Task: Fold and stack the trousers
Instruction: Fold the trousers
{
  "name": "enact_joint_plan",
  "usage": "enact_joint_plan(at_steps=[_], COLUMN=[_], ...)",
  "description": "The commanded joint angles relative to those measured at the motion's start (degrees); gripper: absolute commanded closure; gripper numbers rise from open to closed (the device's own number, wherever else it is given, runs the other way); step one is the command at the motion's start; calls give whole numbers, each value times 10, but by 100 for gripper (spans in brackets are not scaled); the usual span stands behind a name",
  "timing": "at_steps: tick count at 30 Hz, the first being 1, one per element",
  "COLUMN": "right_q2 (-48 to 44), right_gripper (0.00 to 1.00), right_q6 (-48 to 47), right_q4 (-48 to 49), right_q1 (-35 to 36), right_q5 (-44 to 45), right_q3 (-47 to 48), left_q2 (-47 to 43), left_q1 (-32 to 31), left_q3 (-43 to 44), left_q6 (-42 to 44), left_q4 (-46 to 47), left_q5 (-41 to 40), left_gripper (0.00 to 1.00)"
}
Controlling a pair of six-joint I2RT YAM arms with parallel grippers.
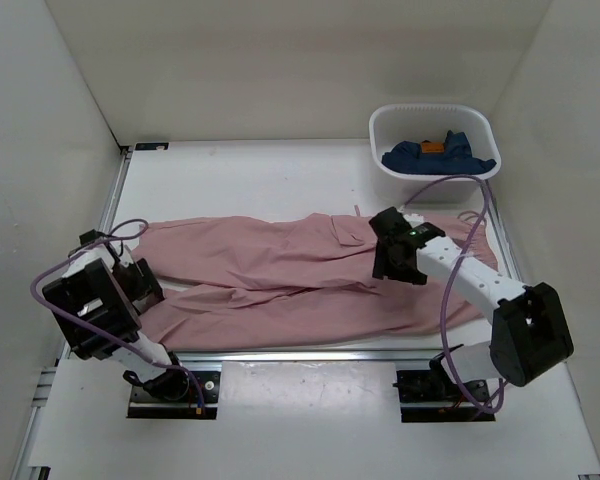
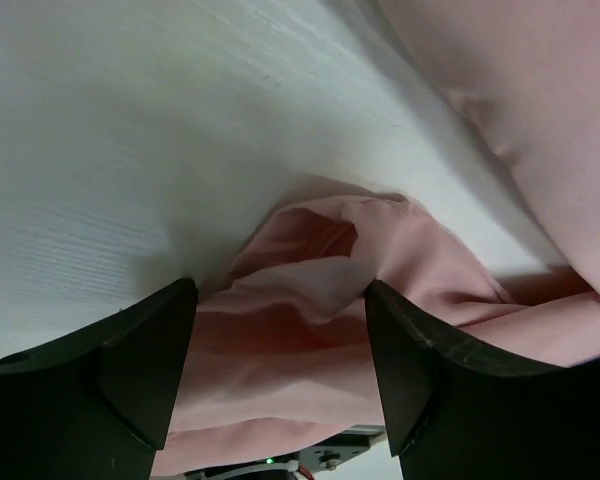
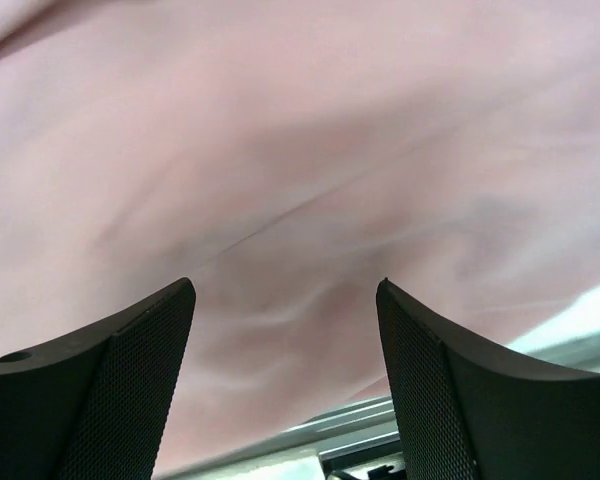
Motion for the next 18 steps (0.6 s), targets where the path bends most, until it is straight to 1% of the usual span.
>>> enact_joint_plan(at_steps=[1, 2, 3, 4, 5, 6, 7, 9, 10, 11, 13, 14, 17, 18], right_q2=[-20, -20, -20, -20, -20, -20, -14, 0, 8, 27, 50, 78, 134, 142], right_gripper=[22, 22, 22, 22, 22, 22, 22, 22, 24, 33, 45, 55, 78, 89], right_q6=[-47, -55, -60, -60, -60, -60, -55, -33, -13, -5, 3, 9, 29, 29], right_q4=[-4, 13, 21, 30, 53, 66, 77, 96, 102, 109, 134, 134, 134, 134], right_q1=[78, 97, 133, 150, 166, 190, 202, 219, 219, 219, 213, 213, 208, 208], right_q5=[26, 13, -2, -31, -47, -63, -73, -66, -66, -61, -61, -66, -72, -72], right_q3=[29, 36, 36, 36, 25, 15, 3, -33, -45, -65, -71, -77, -77, -77], left_q2=[-8, -8, -3, -3, -3, -3, -3, -3, -11, -11, -17, -17, -17, -11], left_q1=[0, 0, 0, 0, 0, 0, 0, 0, 0, 0, 6, 15, 32, 45], left_q3=[-16, -22, -22, -22, -22, -22, -12, 9, 18, 27, 59, 69, 112, 122], left_q6=[0, 0, 0, 0, 0, 0, 0, 0, 0, 0, 0, 0, 0, 0], left_q4=[13, 13, 13, 13, 13, 13, 13, 13, 13, 13, 13, 13, 13, 13], left_q5=[33, 33, 33, 28, 28, 28, 21, 21, 21, 21, 21, 28, 44, 44], left_gripper=[20, 26, 41, 48, 60, 76, 86, 86, 86, 86, 86, 86, 86, 86])
